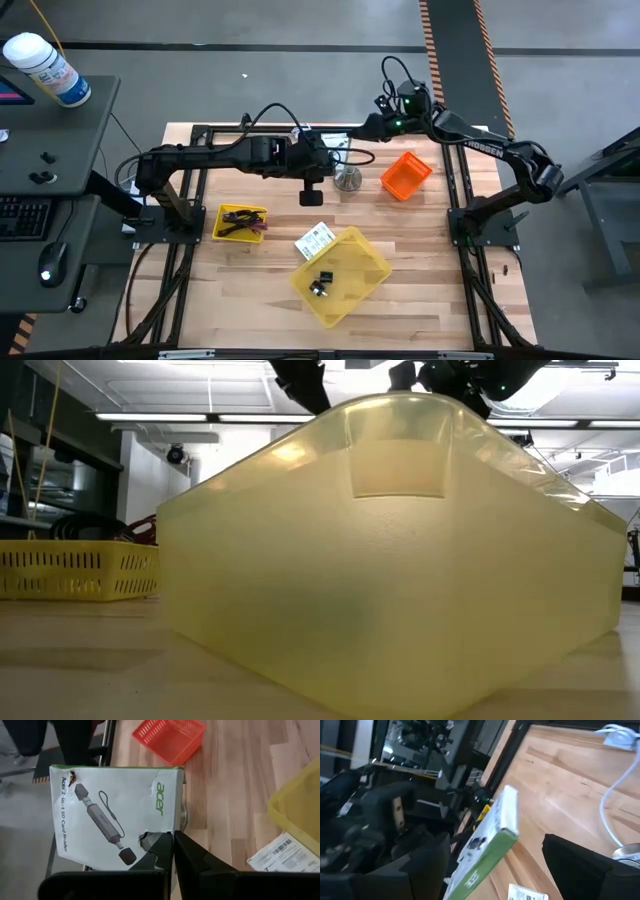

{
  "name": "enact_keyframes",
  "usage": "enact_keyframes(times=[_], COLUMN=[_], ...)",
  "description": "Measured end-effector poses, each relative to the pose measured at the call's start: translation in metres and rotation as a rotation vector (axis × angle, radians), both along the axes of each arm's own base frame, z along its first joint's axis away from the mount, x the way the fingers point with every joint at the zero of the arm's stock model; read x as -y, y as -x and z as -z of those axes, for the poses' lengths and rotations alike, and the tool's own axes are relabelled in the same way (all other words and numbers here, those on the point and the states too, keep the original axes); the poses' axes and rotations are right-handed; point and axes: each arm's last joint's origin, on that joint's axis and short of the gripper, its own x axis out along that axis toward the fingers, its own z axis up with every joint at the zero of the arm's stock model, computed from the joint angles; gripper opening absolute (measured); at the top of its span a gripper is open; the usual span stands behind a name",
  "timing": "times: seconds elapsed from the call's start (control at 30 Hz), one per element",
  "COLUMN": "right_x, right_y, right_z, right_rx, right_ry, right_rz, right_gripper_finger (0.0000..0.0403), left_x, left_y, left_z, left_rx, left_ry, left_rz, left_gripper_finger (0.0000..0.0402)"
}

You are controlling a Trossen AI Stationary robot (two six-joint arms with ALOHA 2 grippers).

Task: Pick and place items into bin
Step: Put the top white card reader box into the orange bin

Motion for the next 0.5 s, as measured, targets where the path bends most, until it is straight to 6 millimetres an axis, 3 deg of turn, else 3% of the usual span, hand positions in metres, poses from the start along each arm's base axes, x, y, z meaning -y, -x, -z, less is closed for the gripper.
enact_keyframes(times=[0.3,0.5], right_x=[0.0018,0.0022], right_y=[-0.0001,-0.0002], right_z=[0.0008,0.0005], right_rx=[-0.022,-0.02], right_ry=[-0.004,-0.004], right_rz=[0.076,0.086], right_gripper_finger=[0.0303,0.0273], left_x=[-0.0016,-0.0018], left_y=[-0.0037,-0.005], left_z=[-0.0024,-0.0032], left_rx=[0.037,0.051], left_ry=[-0.024,-0.027], left_rz=[0.013,0.013], left_gripper_finger=[0.0,0.0])
